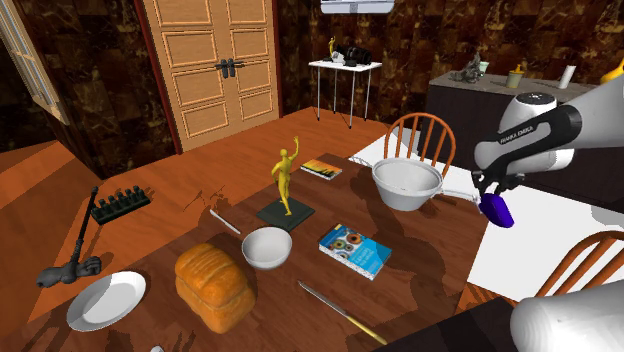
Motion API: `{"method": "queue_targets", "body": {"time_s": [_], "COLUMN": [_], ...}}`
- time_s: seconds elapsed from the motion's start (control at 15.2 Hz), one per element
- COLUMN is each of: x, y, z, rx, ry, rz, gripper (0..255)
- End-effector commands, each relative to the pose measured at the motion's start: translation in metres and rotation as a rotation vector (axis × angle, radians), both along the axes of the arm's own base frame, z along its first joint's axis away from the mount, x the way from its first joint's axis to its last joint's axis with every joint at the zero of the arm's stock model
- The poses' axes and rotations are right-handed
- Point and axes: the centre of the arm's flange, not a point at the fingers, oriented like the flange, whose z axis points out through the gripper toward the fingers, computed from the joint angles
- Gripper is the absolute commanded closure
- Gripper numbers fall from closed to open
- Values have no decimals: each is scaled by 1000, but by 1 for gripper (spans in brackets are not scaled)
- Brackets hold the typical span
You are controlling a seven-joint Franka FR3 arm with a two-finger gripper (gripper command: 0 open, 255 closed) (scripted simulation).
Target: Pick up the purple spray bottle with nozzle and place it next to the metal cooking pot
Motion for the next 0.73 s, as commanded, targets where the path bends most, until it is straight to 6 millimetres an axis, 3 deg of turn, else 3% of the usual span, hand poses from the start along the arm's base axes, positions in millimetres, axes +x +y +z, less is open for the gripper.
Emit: {"method": "queue_targets", "body": {"time_s": [0.0,0.66], "x": [0,0], "y": [-1,-1], "z": [-11,-64], "rx": [0,0], "ry": [-1,-1], "rz": [0,0], "gripper": [255,255]}}
